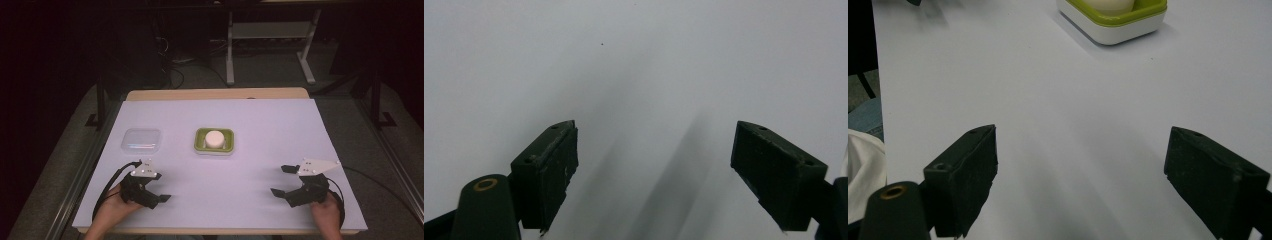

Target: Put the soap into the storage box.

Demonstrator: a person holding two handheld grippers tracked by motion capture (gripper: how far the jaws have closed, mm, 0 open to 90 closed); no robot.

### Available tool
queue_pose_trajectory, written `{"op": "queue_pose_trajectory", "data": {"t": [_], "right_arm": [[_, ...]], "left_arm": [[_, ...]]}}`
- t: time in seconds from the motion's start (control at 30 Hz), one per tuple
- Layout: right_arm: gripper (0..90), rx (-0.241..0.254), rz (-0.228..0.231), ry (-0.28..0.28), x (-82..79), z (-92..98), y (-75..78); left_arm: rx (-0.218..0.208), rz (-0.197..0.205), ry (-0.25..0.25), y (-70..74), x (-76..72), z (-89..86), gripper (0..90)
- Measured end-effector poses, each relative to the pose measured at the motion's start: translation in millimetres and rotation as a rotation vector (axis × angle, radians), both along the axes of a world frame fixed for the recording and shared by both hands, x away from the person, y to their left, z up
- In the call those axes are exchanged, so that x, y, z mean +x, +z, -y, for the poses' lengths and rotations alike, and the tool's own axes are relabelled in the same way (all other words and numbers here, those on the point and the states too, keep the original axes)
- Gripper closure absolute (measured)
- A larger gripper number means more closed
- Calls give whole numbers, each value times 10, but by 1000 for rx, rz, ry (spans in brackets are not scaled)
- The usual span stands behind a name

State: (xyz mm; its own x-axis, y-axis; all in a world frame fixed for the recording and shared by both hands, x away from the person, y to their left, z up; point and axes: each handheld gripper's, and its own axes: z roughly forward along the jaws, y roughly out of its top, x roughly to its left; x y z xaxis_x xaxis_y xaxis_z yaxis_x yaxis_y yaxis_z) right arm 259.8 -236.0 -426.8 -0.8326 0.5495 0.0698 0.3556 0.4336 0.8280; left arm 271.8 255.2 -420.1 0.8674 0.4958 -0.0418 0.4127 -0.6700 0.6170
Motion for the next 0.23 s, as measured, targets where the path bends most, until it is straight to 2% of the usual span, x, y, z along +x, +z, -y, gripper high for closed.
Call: {"op": "queue_pose_trajectory", "data": {"t": [0.23], "right_arm": [[130, 1, 7, 5, -18, 9, 9]], "left_arm": [[2, 10, 7, -61, -103, -27, 187]]}}
